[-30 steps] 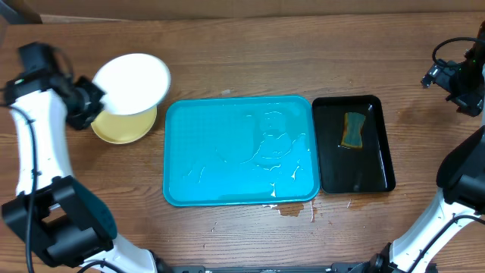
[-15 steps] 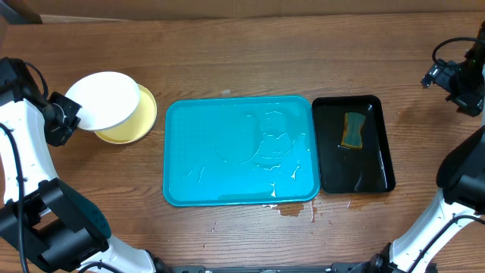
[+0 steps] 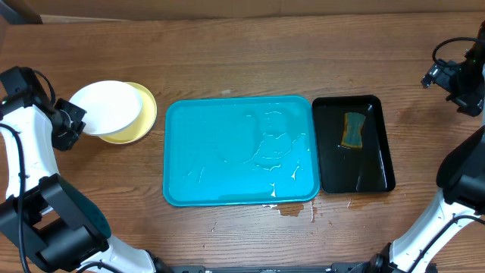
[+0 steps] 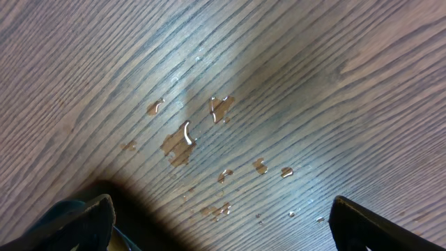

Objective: Clean dirty plates on tray and stack at the side
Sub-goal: 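Carry the white plate left and set it on the plate stack, then release the white plate onto the stack and open the left gripper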

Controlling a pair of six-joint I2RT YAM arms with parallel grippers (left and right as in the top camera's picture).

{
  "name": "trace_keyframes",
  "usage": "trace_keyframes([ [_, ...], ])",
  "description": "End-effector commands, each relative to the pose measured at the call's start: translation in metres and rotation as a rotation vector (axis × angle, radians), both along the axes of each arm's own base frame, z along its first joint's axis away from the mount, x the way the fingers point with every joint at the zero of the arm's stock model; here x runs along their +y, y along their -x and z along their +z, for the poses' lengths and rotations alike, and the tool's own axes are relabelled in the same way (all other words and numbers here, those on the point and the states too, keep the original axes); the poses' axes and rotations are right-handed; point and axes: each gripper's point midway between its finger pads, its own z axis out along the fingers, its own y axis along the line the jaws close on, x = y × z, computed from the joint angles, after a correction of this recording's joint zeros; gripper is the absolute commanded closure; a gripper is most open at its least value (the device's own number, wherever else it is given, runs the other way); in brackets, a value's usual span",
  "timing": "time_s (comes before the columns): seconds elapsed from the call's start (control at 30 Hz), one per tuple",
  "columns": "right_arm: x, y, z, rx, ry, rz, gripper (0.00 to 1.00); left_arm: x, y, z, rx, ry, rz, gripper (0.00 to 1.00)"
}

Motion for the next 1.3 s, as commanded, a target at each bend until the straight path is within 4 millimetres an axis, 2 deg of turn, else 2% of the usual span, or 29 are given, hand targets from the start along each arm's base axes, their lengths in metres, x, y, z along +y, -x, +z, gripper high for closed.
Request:
trace_keyframes([
  [0.0, -0.003, -0.002, 0.014, -0.038, 0.015, -0.007, 0.0, -0.008, -0.007, 0.007, -0.032, -0.002, -0.015, 0.93],
  [0.1, -0.003, -0.002, 0.014, -0.037, 0.015, -0.007, 0.0, -0.012, -0.01, 0.008, -0.036, -0.006, -0.029, 0.89],
  [0.13, -0.003, -0.002, 0.014, -0.038, 0.015, -0.007, 0.0, -0.014, -0.011, 0.008, -0.037, -0.006, -0.032, 0.84],
  [0.2, -0.003, -0.002, 0.014, -0.038, 0.015, -0.007, 0.0, -0.016, -0.013, 0.008, -0.039, -0.007, -0.039, 0.63],
  [0.33, -0.003, -0.002, 0.014, -0.038, 0.015, -0.007, 0.0, -0.019, -0.015, 0.008, -0.039, -0.007, -0.048, 0.33],
  [0.4, -0.003, -0.002, 0.014, -0.038, 0.015, -0.007, 0.0, -0.021, -0.015, 0.008, -0.04, -0.006, -0.052, 0.14],
  [0.43, -0.003, -0.002, 0.014, -0.037, 0.015, -0.007, 0.0, -0.021, -0.016, 0.008, -0.039, -0.007, -0.055, 0.07],
  [0.5, -0.003, -0.002, 0.014, -0.038, 0.015, -0.007, 0.0, -0.023, -0.017, 0.008, -0.039, -0.006, -0.06, 0.0],
  [0.73, -0.003, -0.002, 0.014, -0.038, 0.015, -0.007, 0.0, -0.032, -0.019, 0.008, -0.033, -0.001, -0.08, 0.0],
  [1.27, -0.003, -0.002, 0.014, -0.038, 0.015, -0.007, 0.0, -0.032, -0.019, 0.008, -0.033, -0.002, -0.081, 0.0],
])
